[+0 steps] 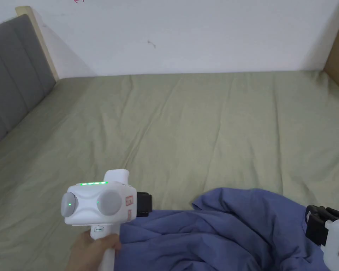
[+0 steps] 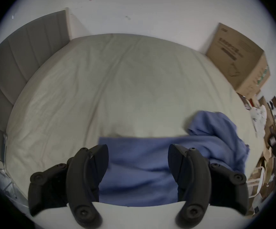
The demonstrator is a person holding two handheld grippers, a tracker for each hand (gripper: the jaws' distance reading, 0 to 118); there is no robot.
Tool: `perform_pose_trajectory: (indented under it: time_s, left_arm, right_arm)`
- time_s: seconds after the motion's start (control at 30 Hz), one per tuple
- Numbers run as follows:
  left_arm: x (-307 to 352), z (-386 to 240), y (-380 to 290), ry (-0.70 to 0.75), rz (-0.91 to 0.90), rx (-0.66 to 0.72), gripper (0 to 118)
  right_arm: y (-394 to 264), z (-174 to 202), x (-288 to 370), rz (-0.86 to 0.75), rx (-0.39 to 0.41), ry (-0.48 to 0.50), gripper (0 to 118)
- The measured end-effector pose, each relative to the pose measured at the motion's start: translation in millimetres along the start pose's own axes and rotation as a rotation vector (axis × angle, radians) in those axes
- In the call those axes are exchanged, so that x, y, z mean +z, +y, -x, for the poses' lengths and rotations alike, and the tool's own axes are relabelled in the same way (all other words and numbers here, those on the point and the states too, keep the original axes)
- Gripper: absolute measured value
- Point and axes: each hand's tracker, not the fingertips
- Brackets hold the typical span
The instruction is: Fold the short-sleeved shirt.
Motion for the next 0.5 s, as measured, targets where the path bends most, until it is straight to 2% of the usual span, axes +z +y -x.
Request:
perform_pose_trajectory:
  time_s: [0.17, 0.23, 0.27, 0.3, 0.33, 0.43, 0.5]
  left_arm:
    - [-85.1, 17.9, -11.3, 0.026, 0.223, 0.022, 79]
    - [-68.2, 7.4, -12.3, 0.052, 0.119, -0.004, 75]
    - [-61.7, 1.6, -12.3, 0.064, 0.09, -0.043, 49]
    - [-54.6, -5.0, -16.0, 0.064, 0.062, -0.067, 7]
    - [-53.4, -8.1, -17.0, 0.062, 0.06, -0.067, 0]
    - [-53.1, -20.0, -18.9, 0.089, 0.083, -0.101, 0]
    - [-42.6, -21.8, -15.0, 0.085, 0.083, -0.099, 0]
  right_arm:
    - [-6.1, -4.0, -16.1, 0.052, 0.0, -0.012, 0]
    - [-6.2, -7.2, -20.0, 0.071, -0.005, -0.01, 0]
    - [-6.2, -8.5, -21.7, 0.073, -0.01, -0.01, 0]
    - [-6.1, -9.4, -23.5, 0.076, -0.017, -0.01, 0]
    - [-5.1, -10.2, -26.6, 0.083, -0.021, -0.005, 0]
    - [-3.1, -17.8, -33.6, 0.093, -0.012, 0.011, 0]
    - [5.3, -22.3, -39.9, 0.109, 0.014, 0.067, 0]
